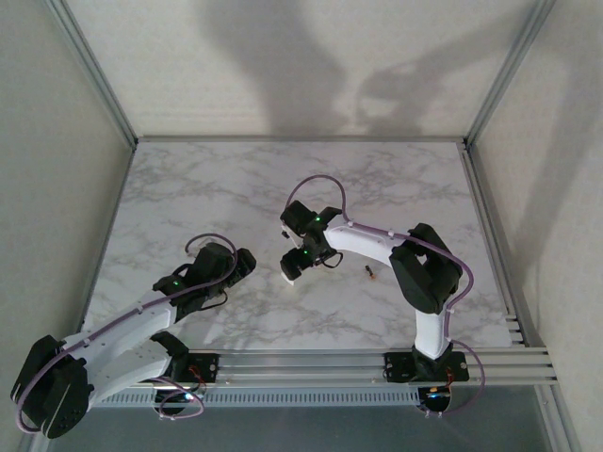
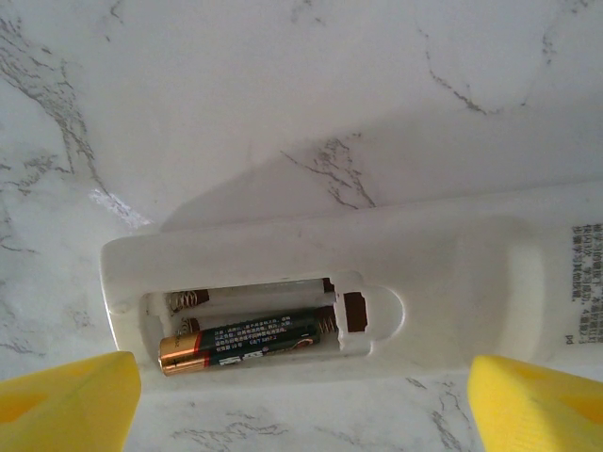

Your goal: Load the batteries into the remote control

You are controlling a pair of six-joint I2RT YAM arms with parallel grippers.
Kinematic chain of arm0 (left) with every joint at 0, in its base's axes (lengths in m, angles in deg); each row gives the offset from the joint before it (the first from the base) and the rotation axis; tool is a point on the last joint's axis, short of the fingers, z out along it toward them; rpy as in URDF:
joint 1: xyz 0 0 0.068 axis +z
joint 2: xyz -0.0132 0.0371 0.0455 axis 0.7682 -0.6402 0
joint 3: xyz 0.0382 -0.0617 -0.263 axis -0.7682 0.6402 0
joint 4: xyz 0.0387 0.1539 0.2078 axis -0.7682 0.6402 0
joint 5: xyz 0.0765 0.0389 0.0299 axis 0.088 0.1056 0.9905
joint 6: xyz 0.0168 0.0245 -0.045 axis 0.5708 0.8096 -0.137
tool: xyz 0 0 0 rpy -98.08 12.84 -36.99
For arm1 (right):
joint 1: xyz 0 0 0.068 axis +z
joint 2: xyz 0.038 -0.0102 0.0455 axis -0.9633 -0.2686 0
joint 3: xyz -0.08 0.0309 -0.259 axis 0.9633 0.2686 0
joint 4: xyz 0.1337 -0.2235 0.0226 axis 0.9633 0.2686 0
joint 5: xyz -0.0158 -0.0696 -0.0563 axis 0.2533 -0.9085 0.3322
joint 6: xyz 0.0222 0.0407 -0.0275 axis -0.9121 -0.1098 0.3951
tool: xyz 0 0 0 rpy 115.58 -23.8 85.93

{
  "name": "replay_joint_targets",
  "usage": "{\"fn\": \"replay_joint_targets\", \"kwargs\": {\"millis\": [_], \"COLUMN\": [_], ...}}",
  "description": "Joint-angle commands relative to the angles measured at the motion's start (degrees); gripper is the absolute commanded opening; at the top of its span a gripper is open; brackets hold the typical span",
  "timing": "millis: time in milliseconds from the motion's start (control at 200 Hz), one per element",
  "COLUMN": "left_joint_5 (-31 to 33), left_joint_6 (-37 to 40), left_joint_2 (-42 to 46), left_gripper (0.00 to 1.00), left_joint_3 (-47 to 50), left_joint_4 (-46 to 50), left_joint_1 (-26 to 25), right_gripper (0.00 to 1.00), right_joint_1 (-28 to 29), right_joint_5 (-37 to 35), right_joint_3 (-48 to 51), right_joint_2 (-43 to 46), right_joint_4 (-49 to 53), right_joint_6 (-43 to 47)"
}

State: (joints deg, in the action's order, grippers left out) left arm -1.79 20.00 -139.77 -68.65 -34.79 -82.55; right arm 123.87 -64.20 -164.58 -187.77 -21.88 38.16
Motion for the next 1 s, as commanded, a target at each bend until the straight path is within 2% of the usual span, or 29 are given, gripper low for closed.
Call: {"fn": "replay_joint_targets", "kwargs": {"millis": [0, 355, 726, 996], "left_joint_5": [-0.1, 0.0, 0.1, 0.2], "left_joint_6": [0.6, 0.6, 0.5, 0.5], "left_joint_2": [0.0, -0.3, -0.3, 0.0], "left_gripper": [1.0, 0.99, 1.0, 0.99], "left_joint_3": [-0.3, -0.2, -0.1, 0.1], "left_joint_4": [-0.6, -0.7, -0.5, -0.3], "left_joint_1": [0.6, 0.5, 0.5, 0.6], "right_gripper": [0.91, 0.89, 0.93, 0.92], "right_joint_1": [0.6, 0.7, 1.1, 1.9], "right_joint_5": [-1.1, -2.3, -1.1, -1.7], "right_joint_3": [-0.4, 0.5, -0.4, 0.2], "right_joint_2": [-0.5, -1.2, -2.1, -2.6], "right_joint_4": [0.7, 0.5, 0.3, -0.1], "right_joint_6": [0.7, 0.4, -0.7, -1.3]}}
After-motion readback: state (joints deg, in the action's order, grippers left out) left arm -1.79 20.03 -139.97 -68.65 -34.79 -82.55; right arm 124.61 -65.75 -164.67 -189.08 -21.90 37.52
